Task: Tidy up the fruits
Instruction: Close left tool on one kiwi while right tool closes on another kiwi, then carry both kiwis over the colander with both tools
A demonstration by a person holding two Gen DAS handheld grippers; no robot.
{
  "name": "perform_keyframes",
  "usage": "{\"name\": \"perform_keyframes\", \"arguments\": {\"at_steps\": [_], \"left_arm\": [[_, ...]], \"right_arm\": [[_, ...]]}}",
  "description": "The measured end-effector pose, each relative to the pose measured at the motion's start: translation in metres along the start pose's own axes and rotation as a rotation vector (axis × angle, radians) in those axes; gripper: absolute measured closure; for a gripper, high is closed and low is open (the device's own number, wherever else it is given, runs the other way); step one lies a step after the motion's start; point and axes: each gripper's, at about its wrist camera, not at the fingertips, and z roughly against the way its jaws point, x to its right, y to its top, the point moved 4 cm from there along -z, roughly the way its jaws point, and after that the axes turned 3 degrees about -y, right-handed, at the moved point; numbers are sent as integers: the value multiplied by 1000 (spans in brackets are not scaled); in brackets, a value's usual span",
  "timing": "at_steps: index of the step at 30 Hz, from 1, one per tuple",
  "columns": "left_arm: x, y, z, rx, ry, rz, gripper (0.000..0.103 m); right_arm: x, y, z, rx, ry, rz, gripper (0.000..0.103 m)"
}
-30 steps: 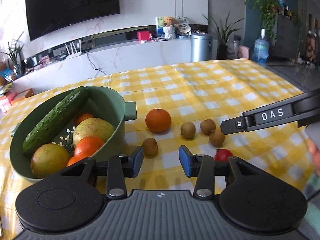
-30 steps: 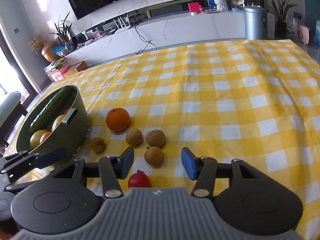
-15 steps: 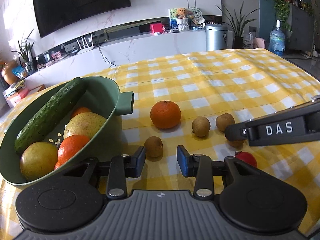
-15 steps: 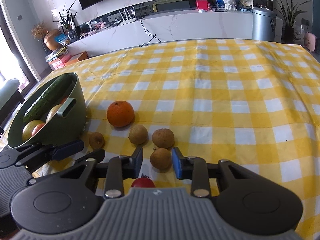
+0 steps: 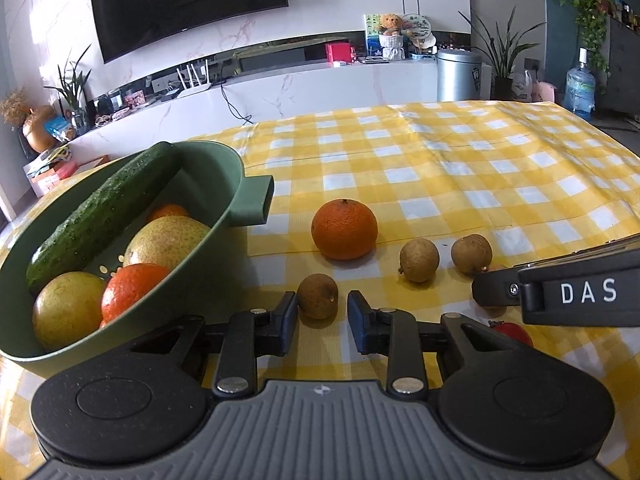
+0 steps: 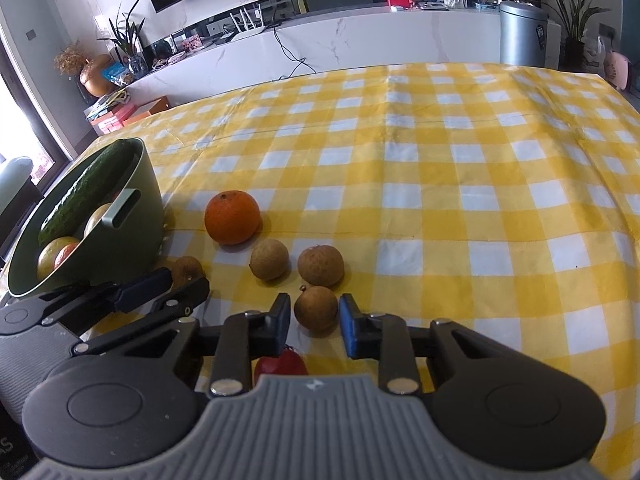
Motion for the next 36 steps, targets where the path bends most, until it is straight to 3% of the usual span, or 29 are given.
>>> {"name": "perform_keyframes", "arguments": {"at_steps": [5,14,20,29,36], "left_arm": [[-7,1,-3,-18,-39,67,78],[-9,3,18,4,-86,95,79],[-4,10,44,32,-113,59,79],[-29,29,78,21,-168,104,79],[-64,38,92,-2,-191,157,79]], "right_arm": [[0,-1,0,-3,0,0,83],[3,0,9,36,-3,-18,83],[2,3,23,92,15,-5,83],[-24,2,55,229,80,129,83],[-63,0,74,267,146,230,83]]}}
